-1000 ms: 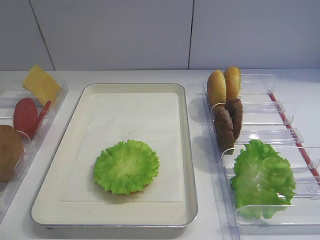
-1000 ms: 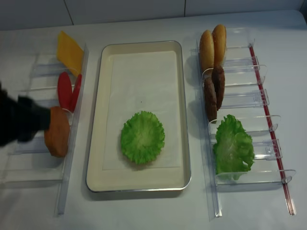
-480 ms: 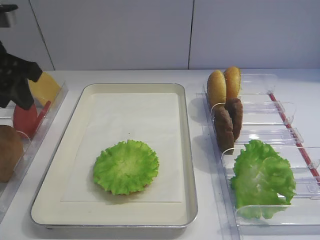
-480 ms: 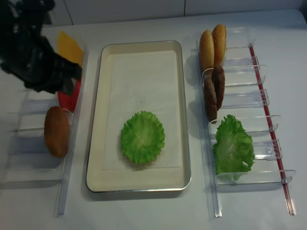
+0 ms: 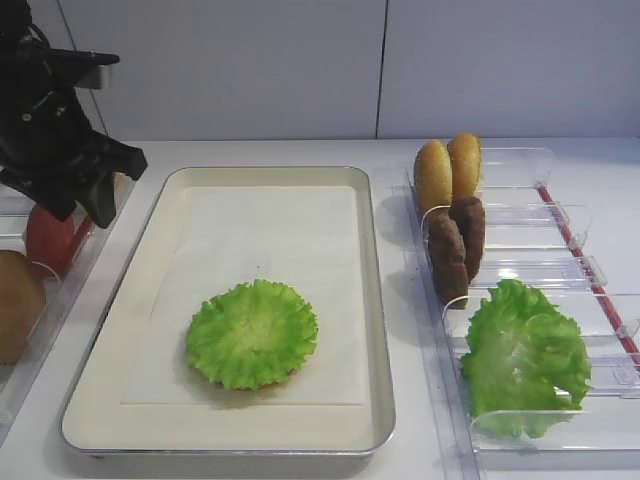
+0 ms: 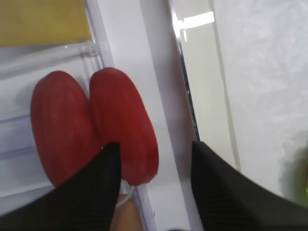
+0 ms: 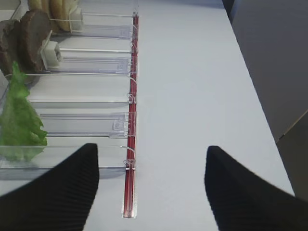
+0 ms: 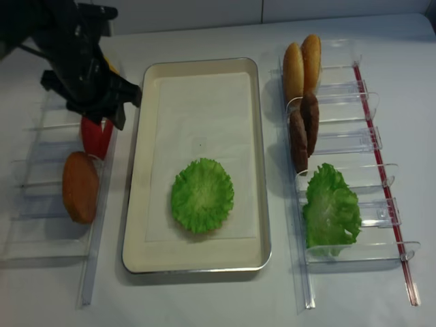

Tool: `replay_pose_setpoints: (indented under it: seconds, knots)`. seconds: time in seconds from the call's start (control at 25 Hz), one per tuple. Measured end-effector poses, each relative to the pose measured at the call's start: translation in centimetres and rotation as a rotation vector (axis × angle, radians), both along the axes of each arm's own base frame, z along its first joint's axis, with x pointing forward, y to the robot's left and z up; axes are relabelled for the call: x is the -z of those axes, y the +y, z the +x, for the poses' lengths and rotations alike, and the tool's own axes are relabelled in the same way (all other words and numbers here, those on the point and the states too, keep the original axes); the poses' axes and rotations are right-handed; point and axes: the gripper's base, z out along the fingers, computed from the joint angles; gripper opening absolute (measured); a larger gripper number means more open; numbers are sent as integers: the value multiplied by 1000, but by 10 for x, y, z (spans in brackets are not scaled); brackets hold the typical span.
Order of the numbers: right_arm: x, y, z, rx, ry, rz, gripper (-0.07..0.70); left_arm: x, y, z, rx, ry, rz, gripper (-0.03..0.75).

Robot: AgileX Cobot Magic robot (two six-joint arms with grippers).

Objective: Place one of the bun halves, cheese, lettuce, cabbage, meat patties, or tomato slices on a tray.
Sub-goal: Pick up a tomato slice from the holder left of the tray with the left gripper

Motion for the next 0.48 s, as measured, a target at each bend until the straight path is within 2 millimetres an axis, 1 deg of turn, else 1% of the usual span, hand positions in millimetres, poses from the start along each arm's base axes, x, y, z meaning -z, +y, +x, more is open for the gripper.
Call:
replay_pose_setpoints:
  seconds: [0.12, 0.24, 0.36, 0.44, 0.48]
  knots:
    - [0, 0, 0, 2, 0, -2, 472, 7, 2, 6, -9, 13, 31, 321]
    - [0, 0, 0, 3, 0, -4, 472, 12, 4, 10, -10, 17, 63, 270]
    - [0, 0, 0, 3, 0, -4, 472, 13, 4, 11, -9, 19, 72, 176]
    - [0, -1, 0, 5, 0, -4, 472, 11, 5, 11, -7, 20, 82, 83]
    - [0, -1, 0, 5, 0, -4, 472, 7, 5, 12, -2, 20, 91, 53]
